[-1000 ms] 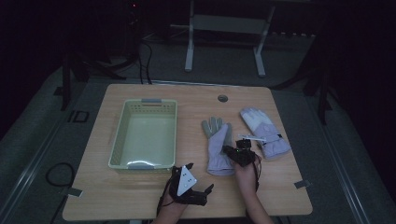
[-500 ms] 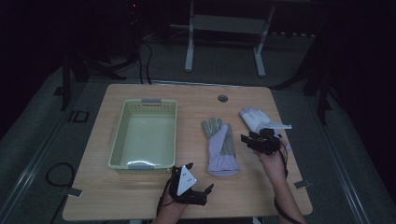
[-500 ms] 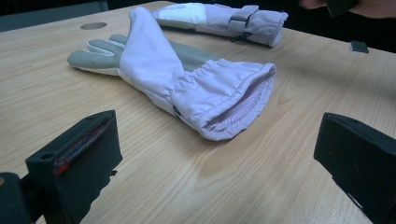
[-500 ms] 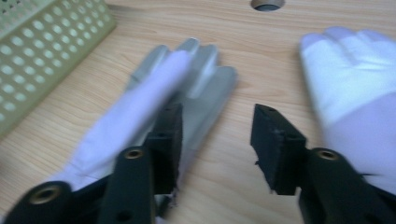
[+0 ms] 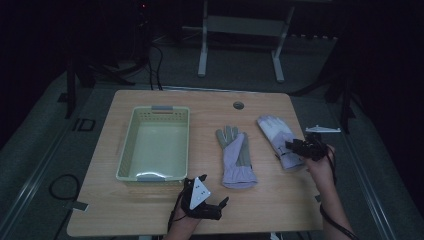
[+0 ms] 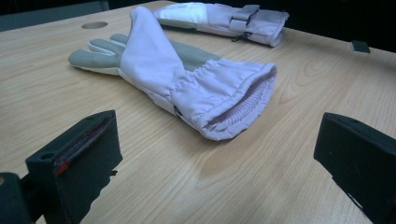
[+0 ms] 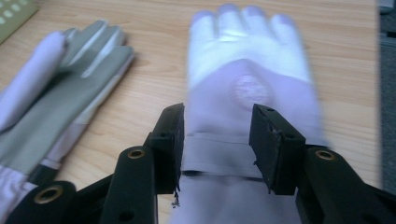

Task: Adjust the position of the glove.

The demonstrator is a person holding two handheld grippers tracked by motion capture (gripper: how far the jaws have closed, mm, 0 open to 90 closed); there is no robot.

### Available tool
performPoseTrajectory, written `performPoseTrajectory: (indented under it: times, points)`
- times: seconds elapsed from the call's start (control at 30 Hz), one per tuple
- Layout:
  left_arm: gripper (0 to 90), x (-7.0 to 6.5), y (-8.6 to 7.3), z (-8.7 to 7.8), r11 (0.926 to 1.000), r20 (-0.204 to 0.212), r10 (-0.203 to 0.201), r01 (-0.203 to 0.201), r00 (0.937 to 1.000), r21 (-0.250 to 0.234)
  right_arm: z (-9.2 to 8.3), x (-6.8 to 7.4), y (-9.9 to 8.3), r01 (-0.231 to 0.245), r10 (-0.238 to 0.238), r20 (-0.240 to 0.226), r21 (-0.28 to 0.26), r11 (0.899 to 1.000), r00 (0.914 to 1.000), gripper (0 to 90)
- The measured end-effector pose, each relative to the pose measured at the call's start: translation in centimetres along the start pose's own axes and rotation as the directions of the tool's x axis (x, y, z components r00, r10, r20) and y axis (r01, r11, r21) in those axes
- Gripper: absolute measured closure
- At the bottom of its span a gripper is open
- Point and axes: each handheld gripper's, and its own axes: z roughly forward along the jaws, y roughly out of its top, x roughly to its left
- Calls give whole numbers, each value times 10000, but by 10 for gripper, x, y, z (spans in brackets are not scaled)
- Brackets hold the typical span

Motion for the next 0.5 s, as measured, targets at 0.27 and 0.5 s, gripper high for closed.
performPoseTrajectory:
  times: [0.27, 0.5]
  points:
    - [9, 0, 0, 0, 10000, 2, 13, -13, 10000, 21, 2, -23, 15, 149, -150, 161, 63, 9999, 9998, 531]
    - [9, -1, 0, 0, 10000, 17, 85, -85, 10000, -27, 28, -24, 26, 463, -461, -72, 355, 9983, 9989, 520]
